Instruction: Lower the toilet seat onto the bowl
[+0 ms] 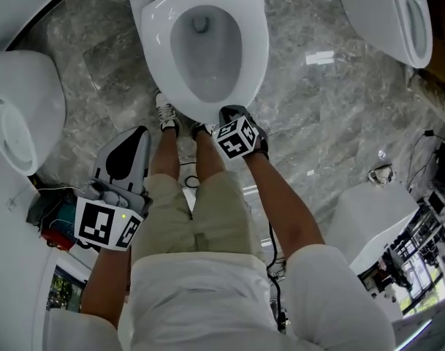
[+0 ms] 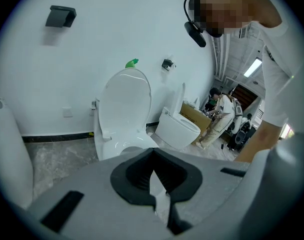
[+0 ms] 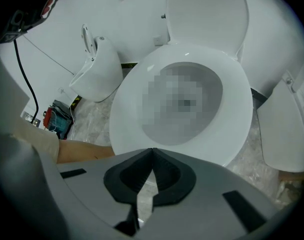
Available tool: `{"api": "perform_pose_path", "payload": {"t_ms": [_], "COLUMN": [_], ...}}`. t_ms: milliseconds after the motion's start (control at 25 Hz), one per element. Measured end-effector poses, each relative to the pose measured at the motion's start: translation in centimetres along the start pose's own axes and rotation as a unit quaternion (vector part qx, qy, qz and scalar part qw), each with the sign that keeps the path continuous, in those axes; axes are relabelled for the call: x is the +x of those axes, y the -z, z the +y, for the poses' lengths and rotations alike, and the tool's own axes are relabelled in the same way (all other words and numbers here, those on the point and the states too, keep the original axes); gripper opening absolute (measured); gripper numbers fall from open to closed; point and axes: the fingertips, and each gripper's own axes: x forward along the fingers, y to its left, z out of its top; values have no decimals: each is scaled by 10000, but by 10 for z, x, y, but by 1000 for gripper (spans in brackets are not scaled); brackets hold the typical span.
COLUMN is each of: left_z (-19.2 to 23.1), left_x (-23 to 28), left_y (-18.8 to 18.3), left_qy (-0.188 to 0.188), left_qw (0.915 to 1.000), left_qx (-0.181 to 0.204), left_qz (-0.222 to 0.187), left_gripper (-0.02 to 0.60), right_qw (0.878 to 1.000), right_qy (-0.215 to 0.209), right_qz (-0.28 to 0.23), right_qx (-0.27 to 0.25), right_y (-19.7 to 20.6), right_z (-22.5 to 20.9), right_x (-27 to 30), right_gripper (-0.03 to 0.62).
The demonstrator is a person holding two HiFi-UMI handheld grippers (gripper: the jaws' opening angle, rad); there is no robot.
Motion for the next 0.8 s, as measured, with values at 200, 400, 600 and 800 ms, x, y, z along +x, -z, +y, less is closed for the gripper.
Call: {"api": "perform_pose_path", "payload": {"t_ms": [200, 400, 600, 800], "left_z": [-3, 0, -4, -10], "left_x": [-3, -3, -5, -16], "left_y": [-4, -16, -38, -73], "left_qy": [-28, -47, -7, 7], "left_qw": [10000, 9997, 9990, 9971], "left_qx": [-23, -20, -9, 72], "left_qz": [-91, -242, -449, -751], "left_gripper": [-5, -5, -5, -5], "right_qw": [10000, 9986, 9957, 9902], "right_qy": [-43, -244, -222, -62], "right_qz": [9, -414, -744, -1302], "right_qx": [-52, 242, 514, 504], "right_y": [-4, -29, -56, -101], "right_z": [0, 6, 9, 12], "right_x": [-8, -44, -91, -157], "right_gripper": [-2, -3, -2, -2]}}
